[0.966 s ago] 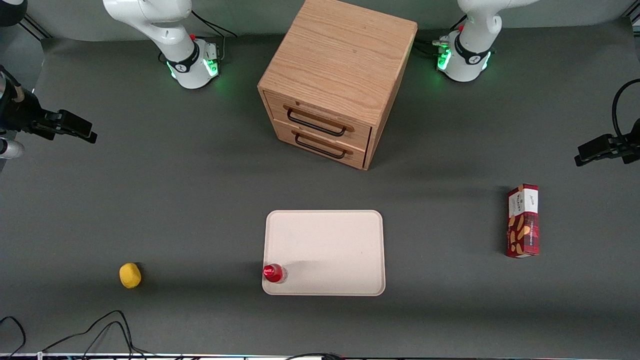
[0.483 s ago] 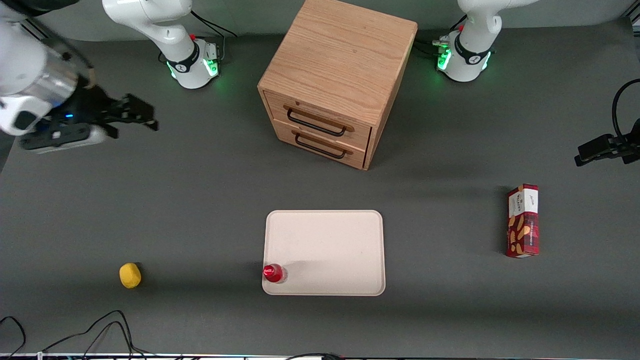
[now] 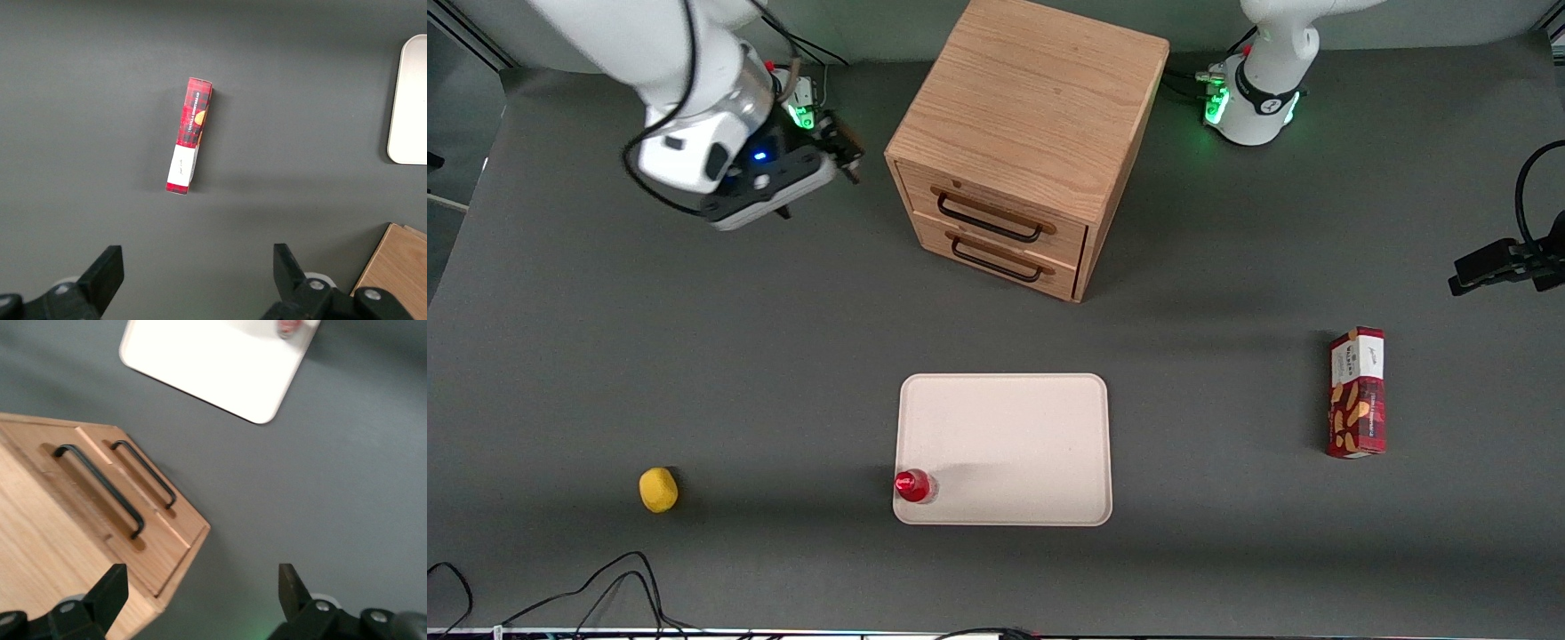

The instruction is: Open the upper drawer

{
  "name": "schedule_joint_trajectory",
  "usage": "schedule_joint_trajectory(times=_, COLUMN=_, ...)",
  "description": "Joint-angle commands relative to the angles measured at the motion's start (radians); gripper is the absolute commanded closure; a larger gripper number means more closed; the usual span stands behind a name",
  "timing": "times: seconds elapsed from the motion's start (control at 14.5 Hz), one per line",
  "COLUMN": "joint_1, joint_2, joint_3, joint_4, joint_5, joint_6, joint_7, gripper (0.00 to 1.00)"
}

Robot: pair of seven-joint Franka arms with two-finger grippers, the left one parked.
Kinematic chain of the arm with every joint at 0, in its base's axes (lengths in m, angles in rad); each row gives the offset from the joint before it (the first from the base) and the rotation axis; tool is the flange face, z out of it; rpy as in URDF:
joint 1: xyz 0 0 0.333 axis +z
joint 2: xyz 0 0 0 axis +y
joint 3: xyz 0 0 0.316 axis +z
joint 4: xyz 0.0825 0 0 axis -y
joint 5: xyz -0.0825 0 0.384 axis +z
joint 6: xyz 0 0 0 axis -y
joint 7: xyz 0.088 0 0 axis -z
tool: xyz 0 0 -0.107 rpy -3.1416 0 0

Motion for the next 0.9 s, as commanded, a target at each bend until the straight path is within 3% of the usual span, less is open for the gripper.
schedule_joint_trajectory(times=0.0, joint_1=0.064, joint_2=0.061, joint_3=-0.010, joint_4=0.075, joint_5=0.010, joint_6=-0.003, joint_7=-0.024, gripper=0.00)
schedule_joint_trajectory(times=0.21, joint_1=0.138, joint_2=0.099, joint_3=-0.008, joint_4=0.105, joint_5=0.011, joint_6=0.002, joint_7=-0.071, gripper=0.00)
schedule_joint_trajectory(times=0.83, joint_1=0.143, joint_2=0.137, joint_3=-0.010, joint_4=0.101, joint_5=0.019, joint_6=0.055, joint_7=-0.251, gripper=0.00)
